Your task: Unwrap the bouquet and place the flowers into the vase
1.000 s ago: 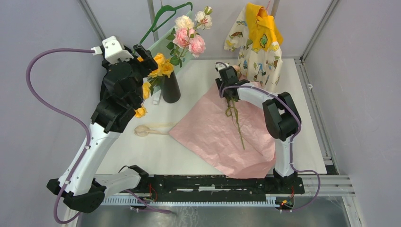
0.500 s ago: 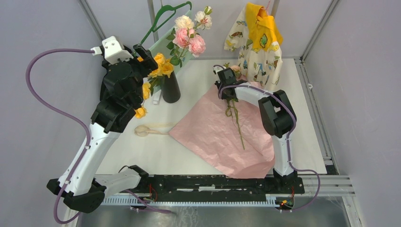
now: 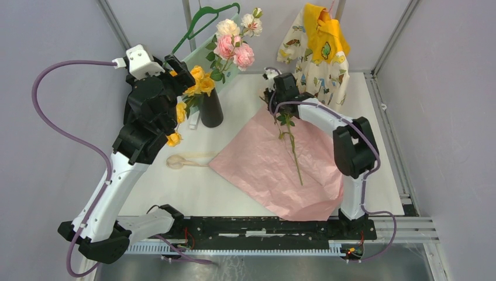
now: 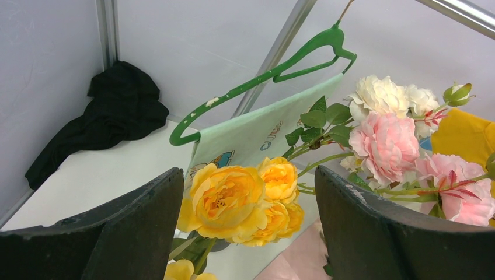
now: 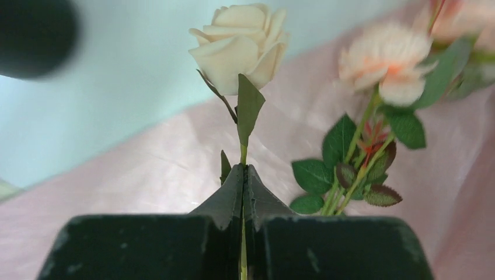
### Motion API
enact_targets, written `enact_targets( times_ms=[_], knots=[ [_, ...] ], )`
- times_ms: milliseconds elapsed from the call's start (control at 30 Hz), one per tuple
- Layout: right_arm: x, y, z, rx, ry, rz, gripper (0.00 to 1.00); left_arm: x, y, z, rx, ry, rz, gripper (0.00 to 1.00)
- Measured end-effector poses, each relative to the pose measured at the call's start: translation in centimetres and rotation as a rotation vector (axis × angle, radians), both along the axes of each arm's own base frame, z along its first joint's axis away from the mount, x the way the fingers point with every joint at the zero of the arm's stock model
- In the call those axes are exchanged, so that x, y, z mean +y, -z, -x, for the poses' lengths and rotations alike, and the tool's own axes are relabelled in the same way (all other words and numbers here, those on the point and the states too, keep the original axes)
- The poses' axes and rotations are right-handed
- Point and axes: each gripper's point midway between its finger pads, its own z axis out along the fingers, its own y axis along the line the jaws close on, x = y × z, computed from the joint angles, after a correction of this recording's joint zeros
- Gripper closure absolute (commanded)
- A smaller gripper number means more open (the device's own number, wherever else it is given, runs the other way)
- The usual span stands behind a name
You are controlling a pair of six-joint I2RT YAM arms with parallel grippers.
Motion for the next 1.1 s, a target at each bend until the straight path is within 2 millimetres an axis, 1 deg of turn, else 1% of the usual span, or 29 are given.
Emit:
enact_targets(
  times_ms=[67, 133, 167, 200, 267, 333, 367, 433, 567, 667, 733, 833, 900, 967, 1033, 1100],
  knots=[
    [1.4, -4.3, -0.1, -0.068, -0.035, -0.101, 1.0, 0.0, 0.0, 0.0, 0.0, 0.0, 0.0, 0.12],
    [2.8, -9.1, -0.1, -0.15, -0.073, -0.209, 1.0, 0.0, 0.0, 0.0, 0.0, -0.002, 0.0, 0.12],
    [3.5, -12.0, 0.0, -0.206, -0.098, -0.272, 1.0, 0.1, 0.0, 0.0, 0.0, -0.004, 0.0, 0.12],
    [4.1, -14.3, 0.1, -0.249, -0.119, -0.322, 1.0, 0.1, 0.0, 0.0, 0.0, -0.005, 0.0, 0.12],
    [5.3, -20.6, 0.9, -0.384, -0.183, -0.466, 1.0, 0.1, 0.0, 0.0, 0.0, -0.006, 0.0, 0.12],
    [5.8, -25.2, 2.1, -0.491, -0.233, -0.578, 1.0, 0.1, 0.0, 0.1, -0.001, -0.007, 0.001, 0.12],
    [6.0, -27.9, 3.0, -0.556, -0.264, -0.644, 1.0, 0.2, 0.0, 0.1, -0.001, -0.008, 0.001, 0.12],
    [6.1, -31.9, 4.6, -0.658, -0.313, -0.746, 1.0, 0.2, 0.0, 0.1, -0.001, -0.009, 0.001, 0.12],
    [6.1, -38.3, 7.1, -0.836, -0.4, -0.934, 1.0, 0.3, 0.0, 0.1, -0.001, -0.013, 0.001, 0.12],
    [5.4, -42.5, 9.3, -0.962, -0.449, -1.09, 1.0, 0.4, 0.0, 0.1, -0.001, -0.022, 0.002, 0.12],
    [4.7, -44.7, 10.7, -1.038, -0.481, -1.189, 1.0, 0.5, 0.0, 0.1, -0.001, -0.03, 0.002, 0.12],
    [4.2, -47.2, 11.7, -1.121, -0.526, -1.329, 1.0, 0.6, 0.0, 0.2, -0.001, -0.035, 0.002, 0.12],
    [4.2, -48.1, 11.3, -1.142, -0.548, -1.416, 1.0, 0.7, -0.1, 0.2, -0.001, -0.037, 0.003, 0.12],
    [4.4, -48.7, 10.4, -1.151, -0.568, -1.521, 0.99, 0.8, -0.1, 0.2, -0.002, -0.045, 0.003, 0.12],
    [4.8, -48.5, 9.0, -1.134, -0.575, -1.61, 1.0, 1.0, -0.1, 0.3, -0.003, -0.055, 0.004, 0.12],
    [5.3, -48.0, 7.4, -1.102, -0.568, -1.684, 1.0, 1.2, -0.1, 0.3, -0.003, -0.062, 0.005, 0.12]
  ],
)
